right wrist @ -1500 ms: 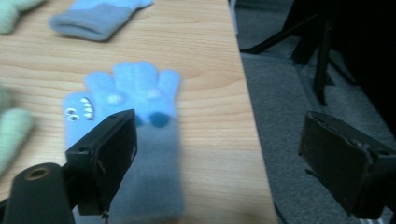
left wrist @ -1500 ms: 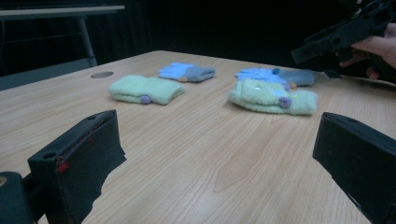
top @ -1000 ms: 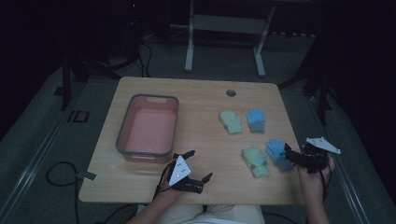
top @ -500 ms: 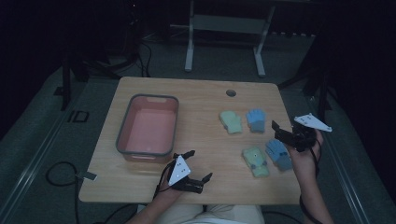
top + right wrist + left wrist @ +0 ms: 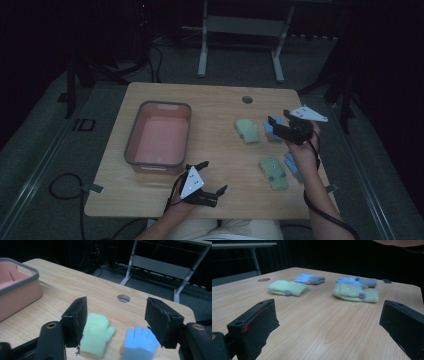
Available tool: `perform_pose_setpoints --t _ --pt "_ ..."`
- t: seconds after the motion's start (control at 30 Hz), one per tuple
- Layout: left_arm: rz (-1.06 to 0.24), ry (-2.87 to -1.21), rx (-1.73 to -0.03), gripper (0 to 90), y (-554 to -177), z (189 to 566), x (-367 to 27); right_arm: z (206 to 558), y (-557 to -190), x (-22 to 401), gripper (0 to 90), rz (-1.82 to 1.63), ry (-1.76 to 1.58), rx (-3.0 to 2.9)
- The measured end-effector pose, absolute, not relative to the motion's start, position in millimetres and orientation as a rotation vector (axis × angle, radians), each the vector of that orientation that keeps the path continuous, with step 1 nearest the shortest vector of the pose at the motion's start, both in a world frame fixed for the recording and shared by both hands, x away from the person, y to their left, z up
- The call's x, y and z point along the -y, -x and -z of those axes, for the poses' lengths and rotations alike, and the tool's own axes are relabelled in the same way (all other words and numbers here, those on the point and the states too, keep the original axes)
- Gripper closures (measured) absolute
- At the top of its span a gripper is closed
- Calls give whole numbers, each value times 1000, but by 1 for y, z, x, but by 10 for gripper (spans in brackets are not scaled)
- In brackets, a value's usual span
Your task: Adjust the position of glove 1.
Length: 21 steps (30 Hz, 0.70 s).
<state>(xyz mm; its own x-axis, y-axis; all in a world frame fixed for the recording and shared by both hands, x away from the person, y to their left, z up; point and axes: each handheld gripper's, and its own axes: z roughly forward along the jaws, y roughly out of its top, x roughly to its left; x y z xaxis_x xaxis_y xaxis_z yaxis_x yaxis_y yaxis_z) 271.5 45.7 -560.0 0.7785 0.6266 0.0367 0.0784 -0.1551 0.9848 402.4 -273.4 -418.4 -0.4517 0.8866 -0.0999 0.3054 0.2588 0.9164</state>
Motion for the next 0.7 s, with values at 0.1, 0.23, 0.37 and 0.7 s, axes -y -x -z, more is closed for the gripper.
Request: perform_pose_setpoints --t 0.1,0.23,0.37,0.7 --pt "-533 -1682 -558 10 -271 560 -45 426 -418 259 389 -1178 -1083 -1952" --pt "-529 -1680 -558 10 -271 560 -46 438 -435 244 453 -1125 -1082 -1996" --pt "-528 -1680 -554 10 -271 560 -46 450 -450 234 570 -1104 -1077 -2060" --pt "-526 -1678 -550 10 -271 560 -46 489 -477 220 614 -1019 -1112 -2199"
